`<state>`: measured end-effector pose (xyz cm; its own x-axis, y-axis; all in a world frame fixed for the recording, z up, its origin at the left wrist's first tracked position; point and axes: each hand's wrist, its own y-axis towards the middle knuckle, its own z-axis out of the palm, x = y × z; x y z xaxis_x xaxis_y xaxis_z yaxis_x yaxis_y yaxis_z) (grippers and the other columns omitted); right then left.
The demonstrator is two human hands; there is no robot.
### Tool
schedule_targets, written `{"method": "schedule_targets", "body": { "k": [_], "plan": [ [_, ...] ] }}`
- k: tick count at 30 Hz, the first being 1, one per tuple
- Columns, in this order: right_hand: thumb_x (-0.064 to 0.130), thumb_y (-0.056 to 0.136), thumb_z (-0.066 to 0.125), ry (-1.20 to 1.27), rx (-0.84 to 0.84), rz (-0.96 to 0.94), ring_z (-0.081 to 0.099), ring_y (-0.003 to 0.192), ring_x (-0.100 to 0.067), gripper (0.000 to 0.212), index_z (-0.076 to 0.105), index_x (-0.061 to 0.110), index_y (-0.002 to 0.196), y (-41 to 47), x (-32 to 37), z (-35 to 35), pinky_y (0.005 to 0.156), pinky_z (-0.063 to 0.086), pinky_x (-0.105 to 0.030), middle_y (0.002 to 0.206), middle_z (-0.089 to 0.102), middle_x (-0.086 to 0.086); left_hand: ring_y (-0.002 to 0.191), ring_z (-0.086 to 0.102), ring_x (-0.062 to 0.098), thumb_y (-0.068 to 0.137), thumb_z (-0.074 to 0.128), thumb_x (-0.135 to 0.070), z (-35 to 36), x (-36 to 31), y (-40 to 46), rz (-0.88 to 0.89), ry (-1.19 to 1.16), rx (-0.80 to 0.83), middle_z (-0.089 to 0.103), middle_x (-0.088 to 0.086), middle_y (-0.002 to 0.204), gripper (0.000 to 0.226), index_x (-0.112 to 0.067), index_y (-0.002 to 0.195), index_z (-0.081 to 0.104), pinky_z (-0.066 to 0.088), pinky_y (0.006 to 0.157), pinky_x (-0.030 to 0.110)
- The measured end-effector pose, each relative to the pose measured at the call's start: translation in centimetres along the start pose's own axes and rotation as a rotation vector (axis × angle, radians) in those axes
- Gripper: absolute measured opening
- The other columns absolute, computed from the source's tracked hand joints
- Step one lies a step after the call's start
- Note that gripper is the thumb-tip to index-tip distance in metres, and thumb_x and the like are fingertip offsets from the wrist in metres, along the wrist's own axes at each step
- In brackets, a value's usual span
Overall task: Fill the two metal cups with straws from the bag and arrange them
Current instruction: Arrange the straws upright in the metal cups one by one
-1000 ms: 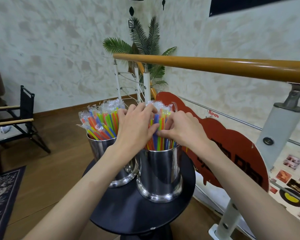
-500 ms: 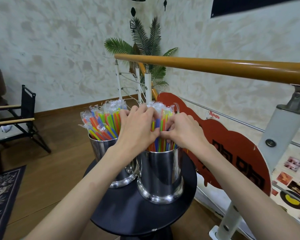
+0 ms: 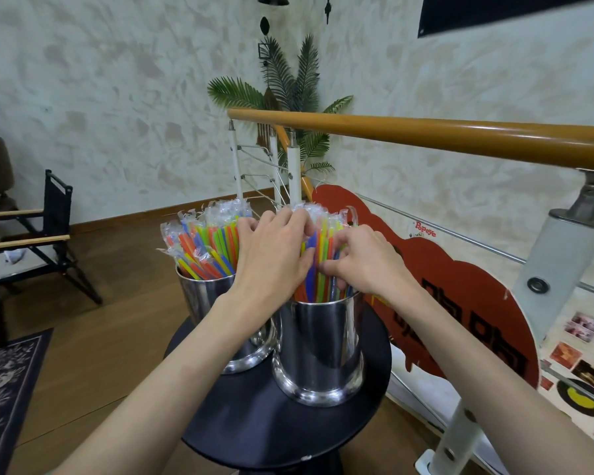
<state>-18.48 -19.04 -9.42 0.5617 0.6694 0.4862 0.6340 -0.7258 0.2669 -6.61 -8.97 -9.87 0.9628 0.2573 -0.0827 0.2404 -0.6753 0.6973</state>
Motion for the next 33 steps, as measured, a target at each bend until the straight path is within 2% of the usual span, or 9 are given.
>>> {"method": "schedule_targets", "body": {
  "k": [4, 7, 12, 16, 22, 25, 27, 29, 33],
  "plan": [
    [0.032, 0.089, 0.077, 0.131, 0.056, -0.011, 0.063, 0.051, -0.006, 0.016, 0.067, 0.021, 0.083, 0.2, -0.3, -0.2, 0.066, 0.058, -0.036, 0.054, 0.068, 0.006, 0.099, 0.052, 0.019, 0.086, 0.070, -0.028, -0.1, 0.0, 0.0, 0.010, 0.048, -0.003, 0.056, -0.006, 0.106, 0.028, -0.028, 0.110, 0.057, 0.012, 0.080, 0.031],
    [0.024, 0.088, 0.078, 0.196, 0.096, -0.024, 0.062, 0.049, -0.009, 0.013, 0.069, 0.015, 0.088, 0.3, -0.6, -0.3, 0.066, 0.058, -0.038, 0.054, 0.068, 0.004, 0.098, 0.049, 0.019, 0.085, 0.071, -0.028, -0.1, 0.2, -0.1, 0.027, 0.073, 0.007, 0.051, -0.007, 0.102, 0.021, -0.029, 0.106, 0.065, 0.010, 0.078, 0.031],
    [0.014, 0.087, 0.078, 0.331, 0.166, -0.046, 0.061, 0.051, -0.019, 0.015, 0.070, 0.004, 0.093, 0.2, -0.8, -0.9, 0.051, 0.051, -0.027, 0.054, 0.066, -0.002, 0.094, 0.041, 0.013, 0.091, 0.064, -0.043, 0.1, 0.5, 0.0, 0.021, 0.029, 0.025, 0.046, -0.012, 0.099, 0.013, -0.034, 0.095, 0.072, 0.009, 0.079, 0.031],
    [0.023, 0.085, 0.082, 0.337, 0.156, -0.071, 0.060, 0.047, -0.017, 0.019, 0.074, 0.007, 0.090, 0.2, -1.0, -1.0, 0.051, 0.050, -0.027, 0.053, 0.065, -0.001, 0.095, 0.031, 0.008, 0.091, 0.064, -0.050, 0.1, 0.9, 0.2, 0.017, -0.045, 0.085, 0.043, -0.016, 0.101, 0.017, -0.037, 0.094, 0.074, 0.011, 0.082, 0.032],
    [0.039, 0.083, 0.081, 0.229, 0.109, -0.121, 0.060, 0.046, -0.006, 0.021, 0.076, 0.020, 0.078, -0.1, -0.7, -1.0, 0.062, 0.057, -0.036, 0.058, 0.069, 0.000, 0.097, 0.032, 0.007, 0.090, 0.066, -0.052, -0.7, 1.2, 0.3, 0.017, -0.092, 0.102, 0.045, -0.019, 0.102, 0.016, -0.039, 0.093, 0.074, 0.012, 0.082, 0.032],
    [0.042, 0.083, 0.081, 0.187, 0.076, -0.159, 0.058, 0.056, -0.010, 0.029, 0.070, 0.022, 0.064, 0.1, -0.5, -1.7, 0.065, 0.053, -0.040, 0.063, 0.067, -0.003, 0.101, 0.035, 0.007, 0.093, 0.063, -0.049, -1.7, 1.2, 0.5, 0.037, -0.079, 0.133, 0.049, -0.020, 0.106, 0.013, -0.041, 0.097, 0.073, 0.012, 0.083, 0.033],
    [0.040, 0.083, 0.080, 0.206, 0.034, -0.180, 0.054, 0.059, -0.004, 0.032, 0.067, 0.023, 0.060, 0.2, -0.3, -2.3, 0.062, 0.046, -0.033, 0.061, 0.062, 0.003, 0.104, 0.036, 0.008, 0.095, 0.061, -0.046, -2.3, 1.2, 0.6, 0.052, -0.064, 0.154, 0.049, -0.021, 0.108, 0.013, -0.042, 0.101, 0.072, 0.016, 0.087, 0.035],
    [0.036, 0.086, 0.079, 0.272, 0.004, -0.195, 0.055, 0.056, 0.000, 0.027, 0.069, 0.026, 0.063, 0.3, -0.2, -3.1, 0.057, 0.045, -0.022, 0.059, 0.063, 0.011, 0.106, 0.036, 0.008, 0.094, 0.060, -0.048, -2.6, 1.2, 0.5, 0.064, -0.068, 0.187, 0.047, -0.021, 0.108, 0.017, -0.042, 0.105, 0.071, 0.020, 0.093, 0.039],
    [0.028, 0.093, 0.074, 0.368, 0.020, -0.208, 0.068, 0.063, -0.014, 0.018, 0.072, 0.020, 0.077, 0.5, -0.1, -4.2, 0.059, 0.057, -0.030, 0.065, 0.071, 0.002, 0.103, 0.030, 0.006, 0.089, 0.054, -0.067, -2.7, 0.9, 0.1, 0.093, -0.051, 0.283, 0.045, -0.020, 0.110, 0.037, -0.041, 0.111, 0.070, 0.018, 0.095, 0.039]
  ]
}}
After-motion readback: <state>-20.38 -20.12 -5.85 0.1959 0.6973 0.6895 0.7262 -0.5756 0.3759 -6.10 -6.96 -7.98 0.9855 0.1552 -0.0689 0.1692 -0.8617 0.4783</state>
